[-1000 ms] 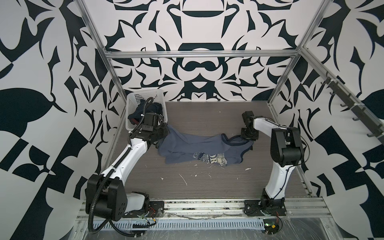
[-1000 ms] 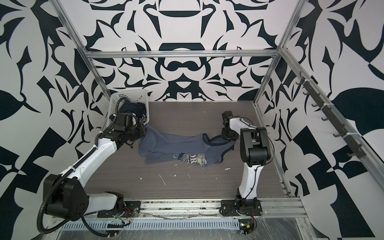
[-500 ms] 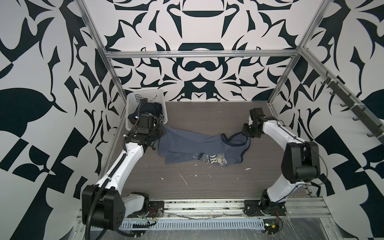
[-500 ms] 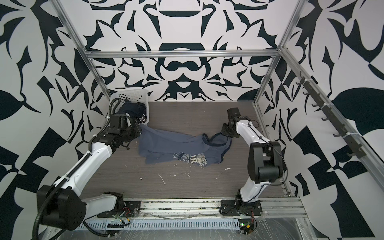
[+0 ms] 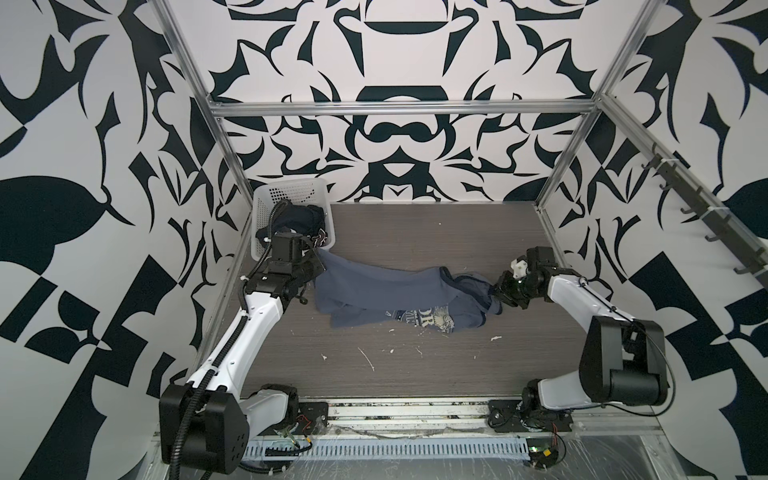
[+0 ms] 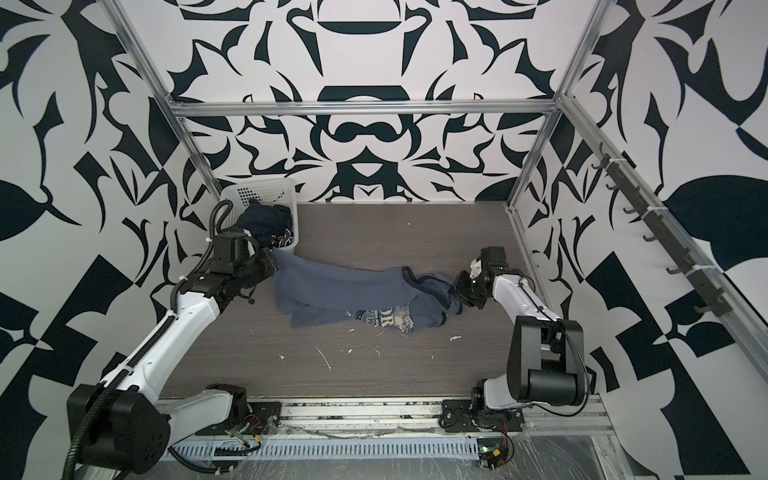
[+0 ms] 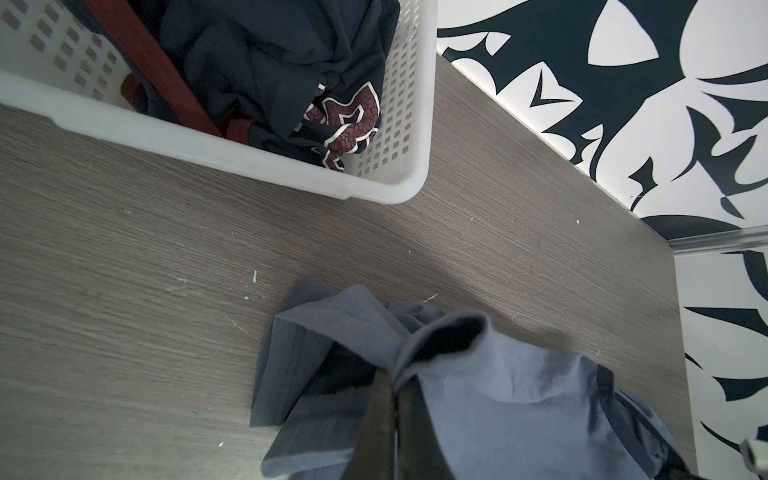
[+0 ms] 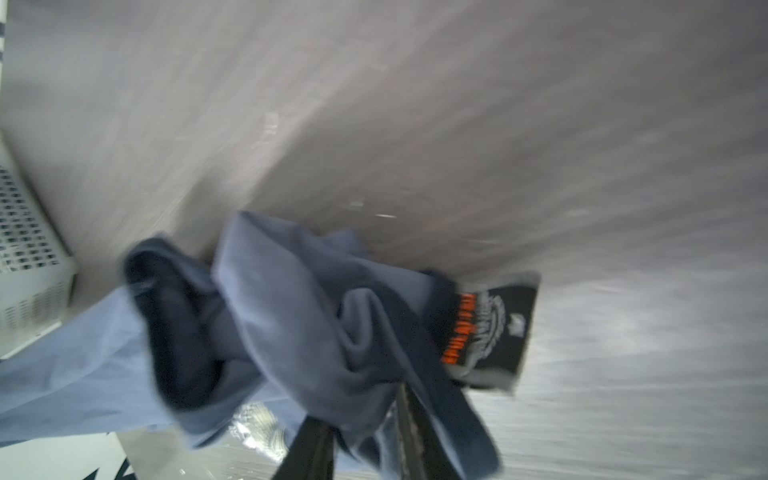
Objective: Fold and stack the tank tops
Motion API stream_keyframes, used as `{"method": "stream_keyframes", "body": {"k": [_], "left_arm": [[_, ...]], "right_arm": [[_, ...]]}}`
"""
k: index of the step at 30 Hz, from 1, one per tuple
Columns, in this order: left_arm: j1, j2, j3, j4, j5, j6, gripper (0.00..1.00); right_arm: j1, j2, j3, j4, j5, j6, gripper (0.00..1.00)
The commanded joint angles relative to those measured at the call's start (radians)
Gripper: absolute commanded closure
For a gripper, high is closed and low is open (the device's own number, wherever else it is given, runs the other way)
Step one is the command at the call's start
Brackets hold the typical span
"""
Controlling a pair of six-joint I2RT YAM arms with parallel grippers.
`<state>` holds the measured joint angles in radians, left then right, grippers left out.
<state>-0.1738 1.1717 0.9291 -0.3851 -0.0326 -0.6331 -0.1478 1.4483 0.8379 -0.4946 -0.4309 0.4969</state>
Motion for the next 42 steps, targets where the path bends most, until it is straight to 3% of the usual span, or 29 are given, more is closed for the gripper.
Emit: {"method": "stream_keyframes", "body": {"k": [1, 6, 16, 24, 32, 36, 42], "left_arm": [[0.007, -0.004, -0.007, 0.012, 0.009, -0.009, 1.0], [0.008, -0.004, -0.007, 0.01, 0.015, -0.01, 1.0], [0.008, 0.004, -0.01, 0.021, 0.031, -0.016, 1.0], [0.008, 0.015, -0.02, 0.031, 0.038, -0.021, 1.0], [0.008, 0.022, -0.018, 0.034, 0.06, -0.025, 1.0], [0.008, 0.027, -0.019, 0.035, 0.069, -0.024, 1.0], [0.008, 0.036, -0.024, 0.041, 0.072, -0.023, 1.0]], "right_arm": [[-0.025, -0.016, 0.016, 0.017, 0.046, -0.004, 0.67], [0.009, -0.094, 0.075, -0.072, 0.159, -0.036, 0.62], [0.223, -0.075, 0.172, -0.242, 0.527, -0.082, 0.61], [0.264, 0.007, 0.235, -0.196, 0.468, -0.116, 0.62], [0.26, 0.186, 0.409, -0.168, 0.548, -0.135, 0.62], [0.258, 0.311, 0.493, -0.203, 0.578, -0.155, 0.7], [0.254, 0.4, 0.522, -0.214, 0.589, -0.156, 0.72]]}}
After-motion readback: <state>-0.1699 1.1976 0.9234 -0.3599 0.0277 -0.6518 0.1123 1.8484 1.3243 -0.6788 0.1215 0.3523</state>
